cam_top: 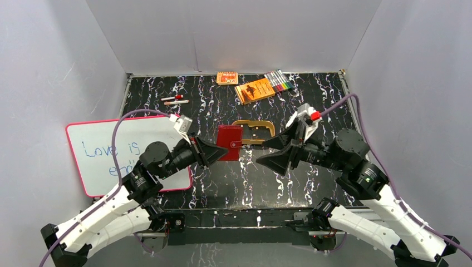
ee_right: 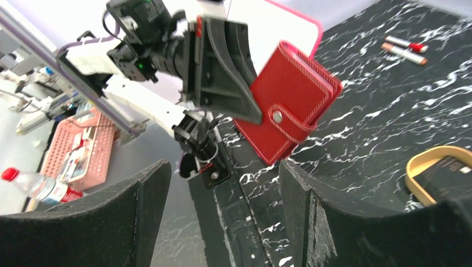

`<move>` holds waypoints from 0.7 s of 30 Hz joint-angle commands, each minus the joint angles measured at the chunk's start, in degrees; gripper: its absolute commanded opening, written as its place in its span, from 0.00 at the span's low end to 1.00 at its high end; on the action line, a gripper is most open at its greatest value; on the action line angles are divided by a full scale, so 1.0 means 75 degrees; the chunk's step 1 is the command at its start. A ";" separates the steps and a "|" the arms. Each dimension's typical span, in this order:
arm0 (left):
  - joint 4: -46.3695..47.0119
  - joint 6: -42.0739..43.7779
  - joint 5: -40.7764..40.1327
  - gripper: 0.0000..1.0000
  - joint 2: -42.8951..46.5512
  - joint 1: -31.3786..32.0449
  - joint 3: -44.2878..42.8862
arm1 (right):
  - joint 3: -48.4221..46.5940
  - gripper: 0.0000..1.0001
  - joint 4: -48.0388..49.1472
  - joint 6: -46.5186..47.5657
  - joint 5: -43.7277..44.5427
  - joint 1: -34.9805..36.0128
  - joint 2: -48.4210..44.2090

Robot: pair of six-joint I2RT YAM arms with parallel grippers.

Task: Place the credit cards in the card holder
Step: Place the card holder at the center of the board.

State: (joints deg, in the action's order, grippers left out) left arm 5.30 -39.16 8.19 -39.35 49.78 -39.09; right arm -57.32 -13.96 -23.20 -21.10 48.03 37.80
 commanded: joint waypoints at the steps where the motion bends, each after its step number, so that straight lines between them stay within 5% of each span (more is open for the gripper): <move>1: 0.1381 -0.0135 0.0427 0.00 0.0356 0.0007 -0.0193 | 0.0160 0.79 0.1079 -0.0243 -0.0919 0.0017 0.0241; 9: 0.2766 -0.0786 0.1076 0.00 0.0028 0.0007 -0.0296 | 0.0792 0.79 0.2873 -0.1114 -0.1062 0.0016 0.0420; 21: 0.3719 -0.1352 0.1301 0.00 -0.0157 0.0003 -0.0068 | 0.1150 0.73 0.3607 -0.1913 -0.0753 0.0012 0.0865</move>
State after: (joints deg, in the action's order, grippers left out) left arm 26.48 -47.70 16.78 -41.10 49.78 -39.13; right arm -48.84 7.42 -35.68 -28.14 48.03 44.27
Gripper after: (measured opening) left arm 0.146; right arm 0.733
